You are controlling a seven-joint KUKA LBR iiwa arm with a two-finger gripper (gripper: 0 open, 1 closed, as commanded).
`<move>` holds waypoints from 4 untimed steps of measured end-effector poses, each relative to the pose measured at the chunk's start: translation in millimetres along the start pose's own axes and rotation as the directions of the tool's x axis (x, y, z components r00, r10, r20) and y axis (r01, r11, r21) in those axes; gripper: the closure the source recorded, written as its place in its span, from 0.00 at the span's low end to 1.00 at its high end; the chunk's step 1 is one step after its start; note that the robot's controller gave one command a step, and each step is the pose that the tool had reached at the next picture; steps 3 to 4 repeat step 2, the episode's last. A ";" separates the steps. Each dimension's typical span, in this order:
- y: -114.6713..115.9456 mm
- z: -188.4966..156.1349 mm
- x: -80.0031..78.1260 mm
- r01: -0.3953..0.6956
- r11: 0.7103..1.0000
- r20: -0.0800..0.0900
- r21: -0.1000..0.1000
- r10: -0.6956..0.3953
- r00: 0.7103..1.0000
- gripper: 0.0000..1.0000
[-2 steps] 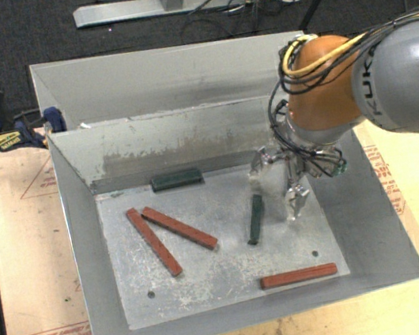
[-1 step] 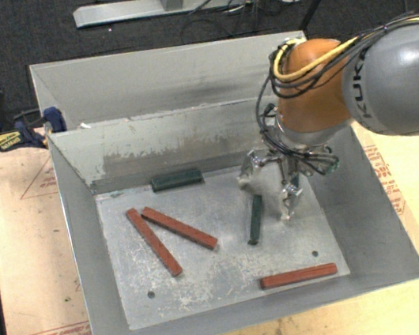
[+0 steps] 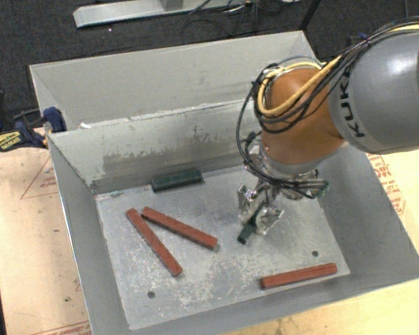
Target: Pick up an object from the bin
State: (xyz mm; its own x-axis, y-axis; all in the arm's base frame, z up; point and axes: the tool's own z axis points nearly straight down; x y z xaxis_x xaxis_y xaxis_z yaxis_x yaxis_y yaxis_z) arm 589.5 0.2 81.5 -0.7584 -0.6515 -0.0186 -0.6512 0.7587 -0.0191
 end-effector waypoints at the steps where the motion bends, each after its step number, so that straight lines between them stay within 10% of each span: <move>1: 0.0 0.0 0.0 0.000 1.000 0.000 0.000 0.000 1.000 1.00; 2: -3.7 -130.6 -8.6 -0.046 0.999 -0.015 -0.017 0.045 0.999 1.00; 4: -3.7 -130.6 -8.6 -0.046 0.999 -0.015 -0.017 0.045 0.999 1.00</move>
Offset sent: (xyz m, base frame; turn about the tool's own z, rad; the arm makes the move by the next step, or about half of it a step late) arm 0.0044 0.0022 0.1304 0.0464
